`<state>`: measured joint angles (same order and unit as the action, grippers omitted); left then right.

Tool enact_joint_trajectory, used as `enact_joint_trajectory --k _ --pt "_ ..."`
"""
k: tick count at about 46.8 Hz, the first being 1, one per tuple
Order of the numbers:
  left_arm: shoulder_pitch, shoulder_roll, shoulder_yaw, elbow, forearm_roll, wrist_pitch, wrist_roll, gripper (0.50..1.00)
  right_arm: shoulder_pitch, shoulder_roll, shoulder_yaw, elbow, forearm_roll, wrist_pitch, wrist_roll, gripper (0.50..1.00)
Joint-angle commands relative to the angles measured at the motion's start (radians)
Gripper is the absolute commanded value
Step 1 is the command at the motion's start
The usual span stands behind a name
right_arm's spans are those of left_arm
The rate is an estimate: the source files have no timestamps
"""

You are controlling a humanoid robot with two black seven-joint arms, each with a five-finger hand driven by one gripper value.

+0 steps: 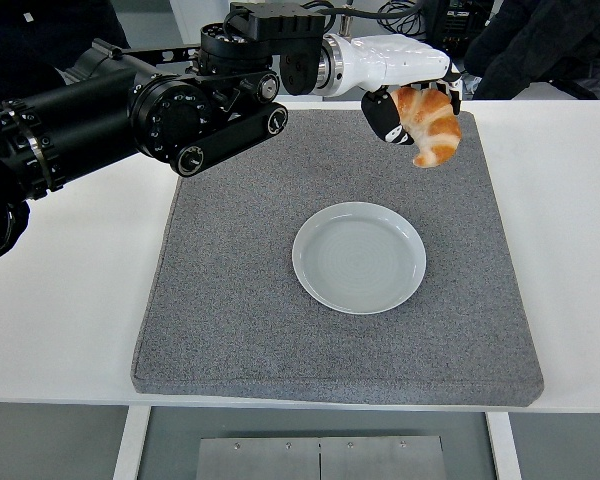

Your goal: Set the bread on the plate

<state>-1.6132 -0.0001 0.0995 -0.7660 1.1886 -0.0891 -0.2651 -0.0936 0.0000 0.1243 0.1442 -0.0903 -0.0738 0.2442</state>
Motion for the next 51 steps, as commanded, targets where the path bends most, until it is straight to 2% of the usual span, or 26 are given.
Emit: enact_joint_trajectory --k 1,11,25,51 --pt "0.007 0.0 0.003 -0.009 0.0 0.0 -0.002 0.5 0.0 0.0 0.0 0.0 0.0 0.0 0.001 1.0" --pt "0.033 0.0 0.081 -0.015 0.003 0.0 -0.013 0.5 0.0 0.0 0.0 0.0 0.0 -0.001 0.0 1.0" --pt "0.065 0.0 0.101 -0.107 0.012 0.002 -0.016 0.5 0.0 0.0 0.0 0.0 0.0 -0.001 0.0 1.0" --pt "0.099 0.0 0.215 -0.115 0.054 0.011 -0.006 0.5 0.0 0.0 0.0 0.0 0.0 0.0 0.0 1.0"
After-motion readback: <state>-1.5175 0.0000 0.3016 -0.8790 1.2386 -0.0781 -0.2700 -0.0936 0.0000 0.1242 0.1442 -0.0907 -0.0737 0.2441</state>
